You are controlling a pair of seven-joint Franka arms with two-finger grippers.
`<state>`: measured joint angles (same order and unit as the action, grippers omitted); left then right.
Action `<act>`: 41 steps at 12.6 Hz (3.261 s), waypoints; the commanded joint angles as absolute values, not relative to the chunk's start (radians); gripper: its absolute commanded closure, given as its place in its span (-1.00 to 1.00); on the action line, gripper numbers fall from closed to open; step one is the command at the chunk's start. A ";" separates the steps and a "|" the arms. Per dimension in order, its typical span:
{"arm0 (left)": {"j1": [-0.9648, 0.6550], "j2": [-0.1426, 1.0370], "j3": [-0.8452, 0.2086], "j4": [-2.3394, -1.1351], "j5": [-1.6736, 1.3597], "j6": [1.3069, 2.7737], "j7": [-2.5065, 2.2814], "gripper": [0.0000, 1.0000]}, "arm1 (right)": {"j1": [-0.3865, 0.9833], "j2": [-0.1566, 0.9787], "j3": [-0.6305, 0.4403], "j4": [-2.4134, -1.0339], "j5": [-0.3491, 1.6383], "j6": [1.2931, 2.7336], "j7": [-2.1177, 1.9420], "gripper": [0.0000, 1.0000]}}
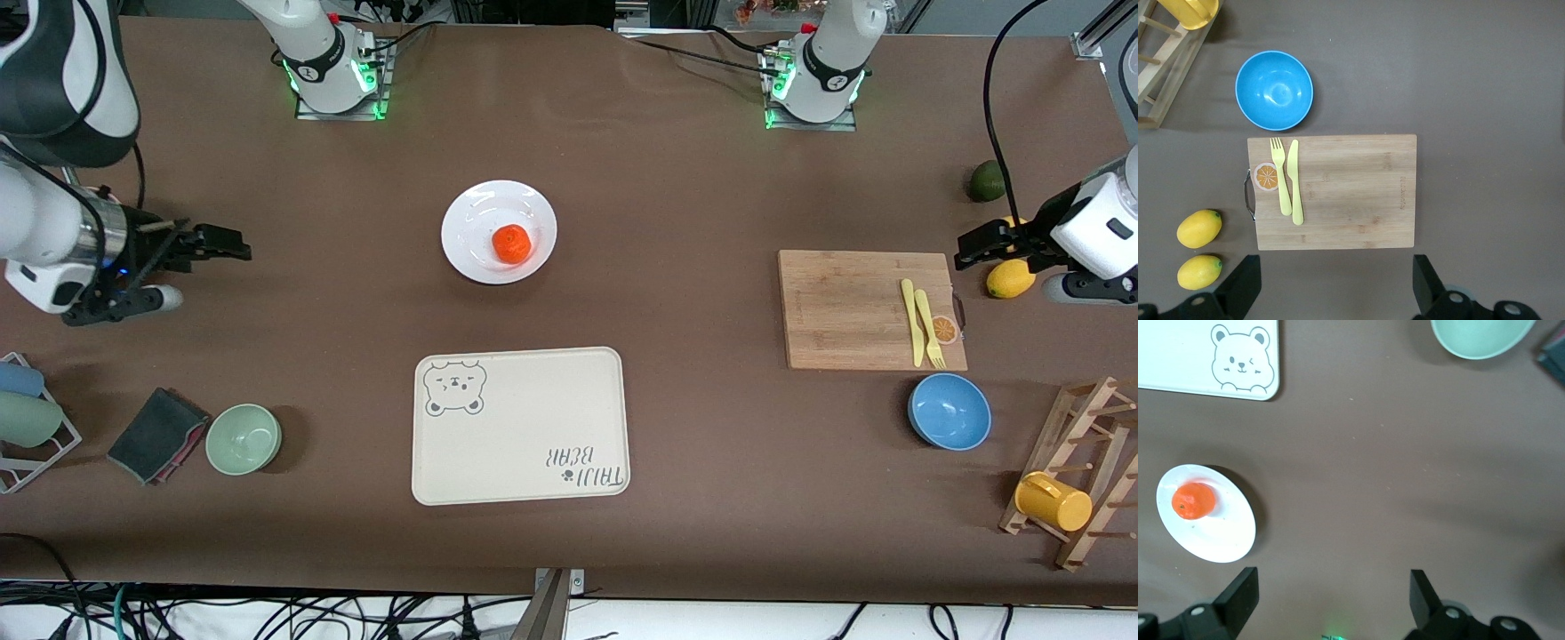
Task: Place orange and plate with both arms
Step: 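Reach the right gripper toward the rim of the white plate, then close the right gripper on the plate rim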
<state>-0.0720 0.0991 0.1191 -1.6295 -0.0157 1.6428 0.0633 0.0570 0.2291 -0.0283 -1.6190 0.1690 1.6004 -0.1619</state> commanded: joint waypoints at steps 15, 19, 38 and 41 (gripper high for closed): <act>-0.086 0.087 0.117 -1.603 -0.014 1.632 0.098 -1.00 | 0.066 0.207 0.130 -2.377 1.098 2.181 -0.744 -1.00; -0.086 0.087 0.115 -1.603 -0.014 1.632 0.098 -1.00 | 0.066 0.215 0.186 -2.480 1.311 2.258 -0.964 -1.00; -0.095 0.087 0.109 -1.609 -0.008 1.628 0.097 -1.00 | 0.069 0.340 0.270 -2.522 1.562 2.379 -1.268 -0.11; -0.095 0.087 0.109 -1.609 -0.008 1.628 0.097 -1.00 | 0.069 0.345 0.270 -2.522 1.563 2.381 -1.270 0.06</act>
<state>-0.0923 0.0963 0.1069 -1.6115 -0.0158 1.6402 0.0791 0.0720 0.3448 0.2630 -2.5167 1.5339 2.3703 -1.2366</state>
